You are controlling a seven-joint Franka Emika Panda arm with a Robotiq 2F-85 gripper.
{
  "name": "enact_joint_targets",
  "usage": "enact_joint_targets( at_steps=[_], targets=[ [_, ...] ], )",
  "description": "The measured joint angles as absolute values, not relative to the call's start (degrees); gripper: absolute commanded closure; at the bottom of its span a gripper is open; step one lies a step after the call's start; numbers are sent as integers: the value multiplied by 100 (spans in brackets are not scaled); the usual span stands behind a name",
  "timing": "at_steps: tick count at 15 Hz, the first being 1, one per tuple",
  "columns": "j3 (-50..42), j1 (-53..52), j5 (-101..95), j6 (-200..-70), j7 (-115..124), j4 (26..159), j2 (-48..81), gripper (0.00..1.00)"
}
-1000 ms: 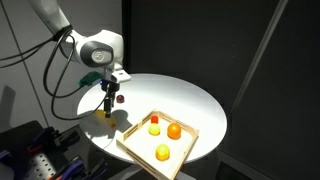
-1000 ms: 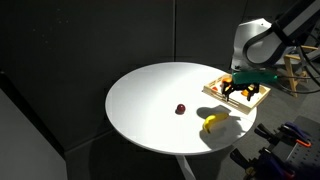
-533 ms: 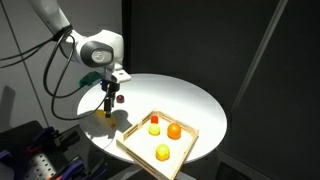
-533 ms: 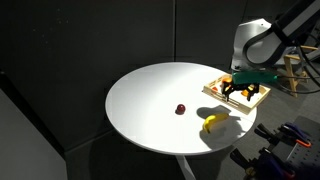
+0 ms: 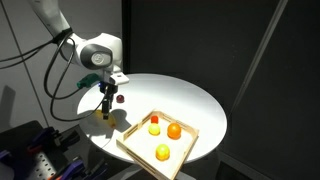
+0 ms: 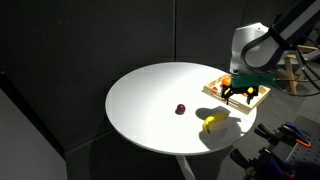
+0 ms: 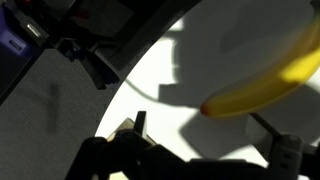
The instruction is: Put the banana on the tray
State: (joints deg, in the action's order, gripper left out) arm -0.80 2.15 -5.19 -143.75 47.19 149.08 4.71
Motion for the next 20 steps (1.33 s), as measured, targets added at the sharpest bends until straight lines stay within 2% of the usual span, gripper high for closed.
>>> enact_joint_targets(
  at_steps=[11, 20],
  targets=[
    [-135, -151, -503, -15055, 4881, 14707, 1284, 0],
    [-175, -384, -95, -14967, 4919, 14349, 1495, 0]
  ],
)
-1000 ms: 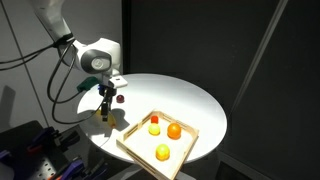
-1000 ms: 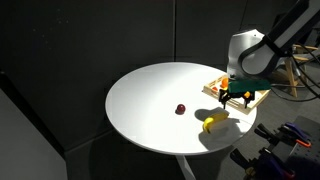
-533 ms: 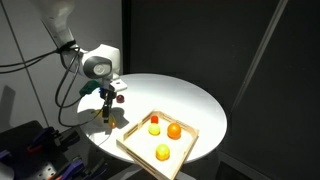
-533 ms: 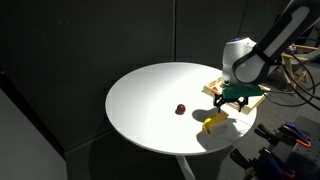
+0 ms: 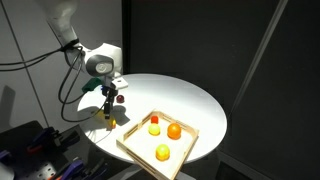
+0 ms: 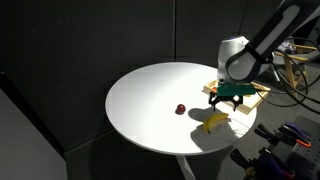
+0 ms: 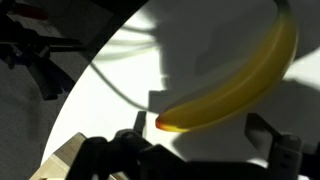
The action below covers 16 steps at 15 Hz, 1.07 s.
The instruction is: Put the banana on the tray
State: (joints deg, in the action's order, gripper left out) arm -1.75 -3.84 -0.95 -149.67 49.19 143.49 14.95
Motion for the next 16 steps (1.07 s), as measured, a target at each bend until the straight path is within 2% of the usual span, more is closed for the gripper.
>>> enact_joint_targets(
  at_steps=[16],
  targets=[
    [-454, -655, -96, -15027, 6463, 14189, 1700, 0]
  ],
)
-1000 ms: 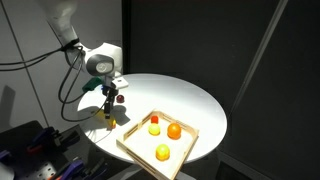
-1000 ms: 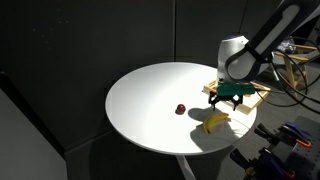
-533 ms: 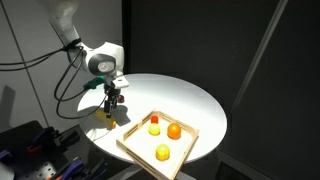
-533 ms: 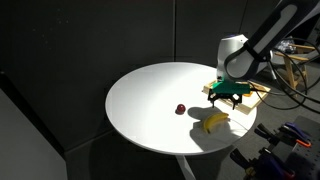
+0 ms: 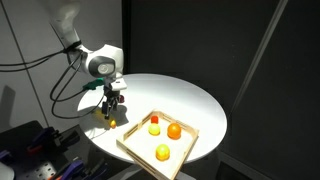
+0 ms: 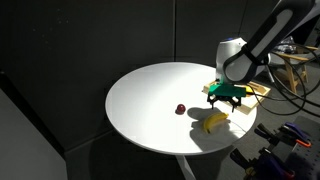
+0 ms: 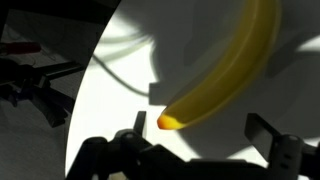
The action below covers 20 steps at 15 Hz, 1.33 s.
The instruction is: Put the banana on the tray
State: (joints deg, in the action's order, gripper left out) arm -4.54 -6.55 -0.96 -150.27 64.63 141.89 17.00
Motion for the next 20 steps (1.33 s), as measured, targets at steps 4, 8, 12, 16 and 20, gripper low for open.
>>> enact_joint_targets(
  at_steps=[4, 8, 12, 16, 20],
  targets=[
    [-454, -655, -96, -15155, 6488, 14107, 1931, 0],
    [-454, -656, -96, -15192, 6488, 14013, 2091, 0],
    [-457, -658, -95, -15192, 6488, 13940, 2190, 0],
    [-469, -659, -95, -15192, 6488, 13879, 2293, 0],
    [-476, -660, -95, -15192, 6488, 13834, 2355, 0]
  ],
)
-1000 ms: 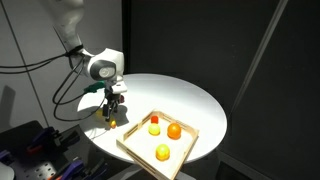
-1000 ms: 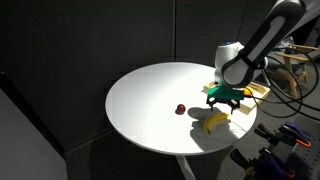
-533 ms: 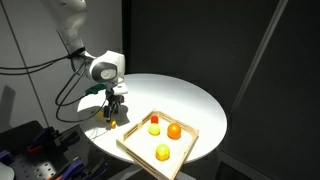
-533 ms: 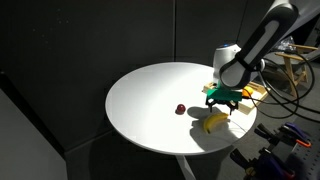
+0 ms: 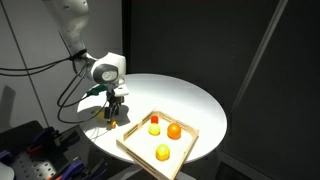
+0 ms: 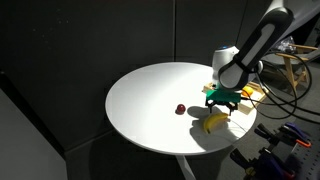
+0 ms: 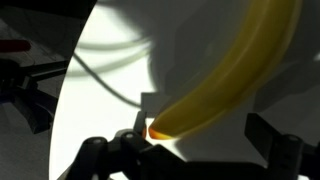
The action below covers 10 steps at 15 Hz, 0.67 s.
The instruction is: Put the banana on the tray
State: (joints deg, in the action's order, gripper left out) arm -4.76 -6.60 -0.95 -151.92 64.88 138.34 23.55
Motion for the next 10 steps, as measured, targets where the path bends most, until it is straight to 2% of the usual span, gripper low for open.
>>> enact_joint_targets(
  at_steps=[10],
  targets=[
    [-474, -791, 323, -15192, 6727, 13759, 2364, 0]
  ],
)
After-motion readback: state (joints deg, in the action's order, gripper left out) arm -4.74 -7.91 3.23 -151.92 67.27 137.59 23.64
